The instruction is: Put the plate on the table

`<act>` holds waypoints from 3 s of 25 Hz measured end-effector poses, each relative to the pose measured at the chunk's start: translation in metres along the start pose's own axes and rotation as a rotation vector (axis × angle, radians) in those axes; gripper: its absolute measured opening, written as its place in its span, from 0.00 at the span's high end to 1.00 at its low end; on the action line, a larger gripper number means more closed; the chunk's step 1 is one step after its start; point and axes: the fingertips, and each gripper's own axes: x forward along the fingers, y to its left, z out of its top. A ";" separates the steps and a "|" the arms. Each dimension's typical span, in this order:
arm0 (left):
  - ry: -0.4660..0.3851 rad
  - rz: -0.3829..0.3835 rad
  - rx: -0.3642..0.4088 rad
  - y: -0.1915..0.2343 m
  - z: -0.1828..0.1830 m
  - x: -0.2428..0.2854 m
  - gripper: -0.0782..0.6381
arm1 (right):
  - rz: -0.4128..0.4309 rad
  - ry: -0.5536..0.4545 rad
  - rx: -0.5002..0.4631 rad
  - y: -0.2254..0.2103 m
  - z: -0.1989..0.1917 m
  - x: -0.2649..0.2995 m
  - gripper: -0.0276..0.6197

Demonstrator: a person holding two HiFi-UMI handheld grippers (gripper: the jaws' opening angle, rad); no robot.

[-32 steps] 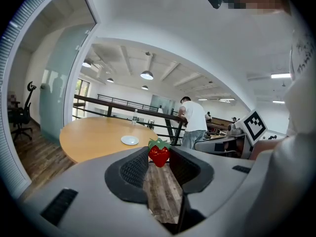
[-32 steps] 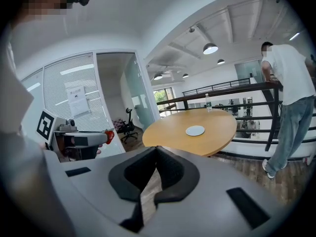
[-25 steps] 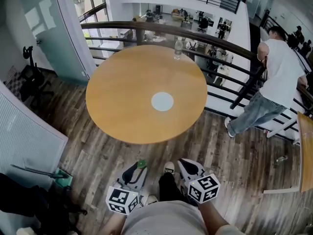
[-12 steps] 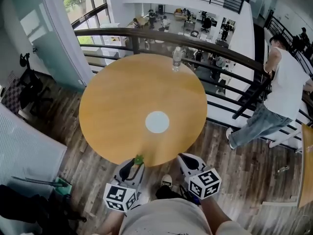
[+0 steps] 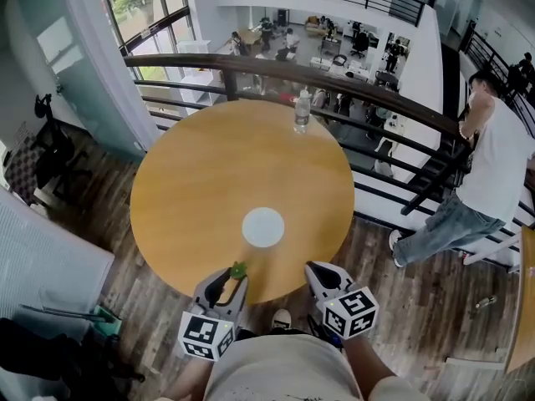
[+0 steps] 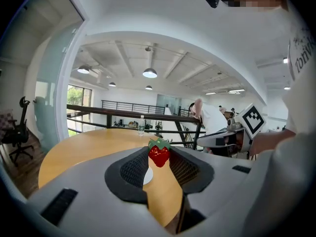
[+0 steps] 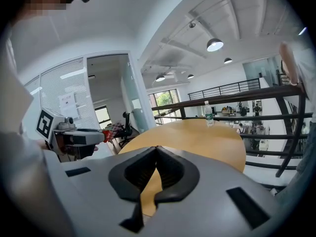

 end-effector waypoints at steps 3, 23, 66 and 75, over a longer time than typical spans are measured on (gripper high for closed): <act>0.013 0.004 -0.007 0.002 -0.001 0.005 0.69 | 0.002 0.012 0.006 -0.002 -0.004 0.006 0.93; 0.121 -0.087 -0.042 0.049 -0.016 0.044 0.69 | -0.089 0.075 -0.002 0.000 -0.011 0.046 0.93; 0.499 -0.202 0.270 0.092 -0.157 0.264 0.69 | -0.200 0.178 0.116 -0.116 -0.087 0.141 0.93; 0.555 -0.226 0.326 0.087 -0.180 0.287 0.69 | -0.212 0.188 0.154 -0.124 -0.100 0.139 0.93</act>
